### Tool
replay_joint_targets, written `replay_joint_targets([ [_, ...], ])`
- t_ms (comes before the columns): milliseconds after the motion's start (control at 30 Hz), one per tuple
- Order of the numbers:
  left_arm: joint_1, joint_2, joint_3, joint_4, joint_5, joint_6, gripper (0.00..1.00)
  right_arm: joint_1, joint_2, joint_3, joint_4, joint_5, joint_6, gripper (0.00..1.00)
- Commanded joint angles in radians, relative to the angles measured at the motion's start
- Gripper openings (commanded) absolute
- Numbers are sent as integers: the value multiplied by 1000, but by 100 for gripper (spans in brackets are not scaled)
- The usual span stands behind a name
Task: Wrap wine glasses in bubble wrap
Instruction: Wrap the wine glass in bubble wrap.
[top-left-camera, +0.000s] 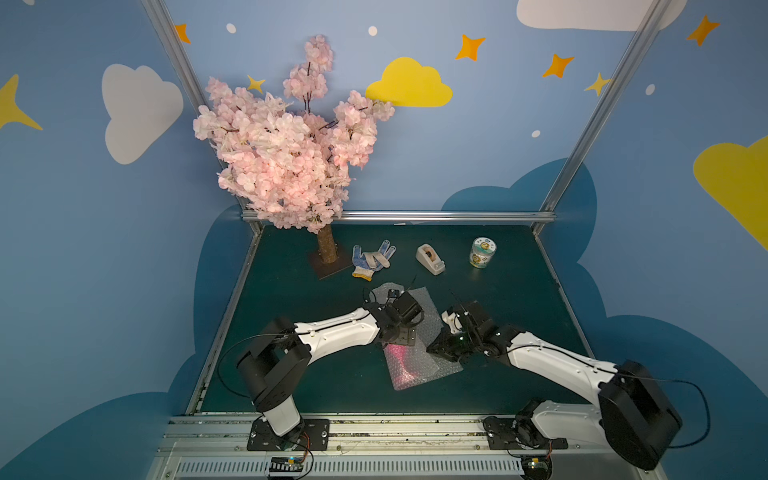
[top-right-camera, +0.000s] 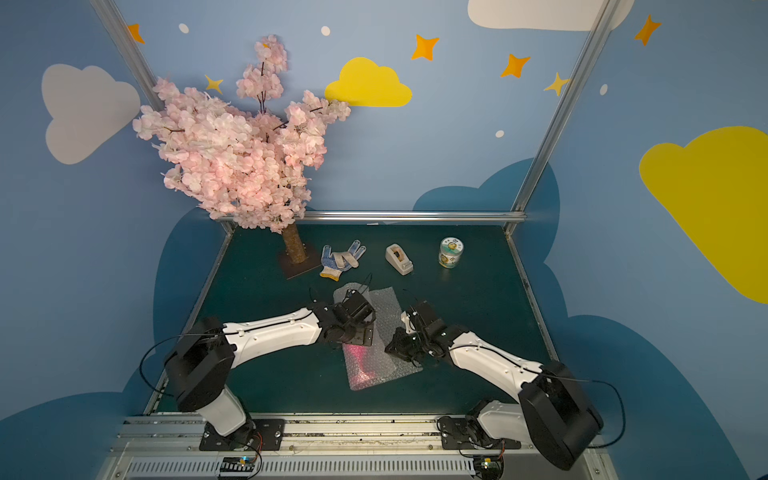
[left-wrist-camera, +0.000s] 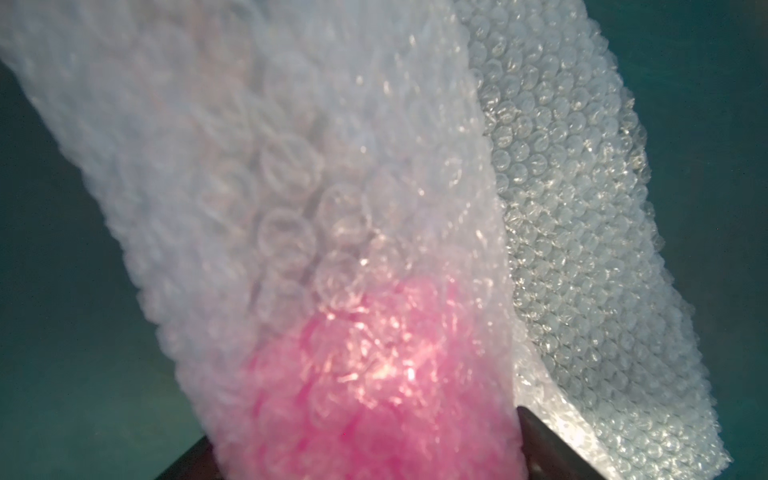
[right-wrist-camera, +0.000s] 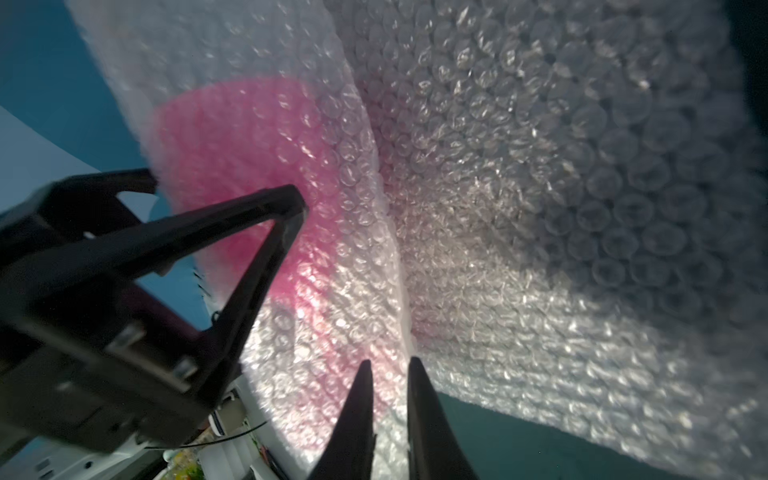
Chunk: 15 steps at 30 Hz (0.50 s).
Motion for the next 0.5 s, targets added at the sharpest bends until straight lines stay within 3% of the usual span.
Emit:
replay_joint_targets([
  [0,5,-8,-27,4,1,-8,97,28,99,14,86,-22,-4,11],
  [300,29,-8,-60,66,38,-14,95,105,196,-26,279,-55,109,15],
  [467,29,6,-55,43,25,-15,93,37,74,43,35,-49,15,32],
])
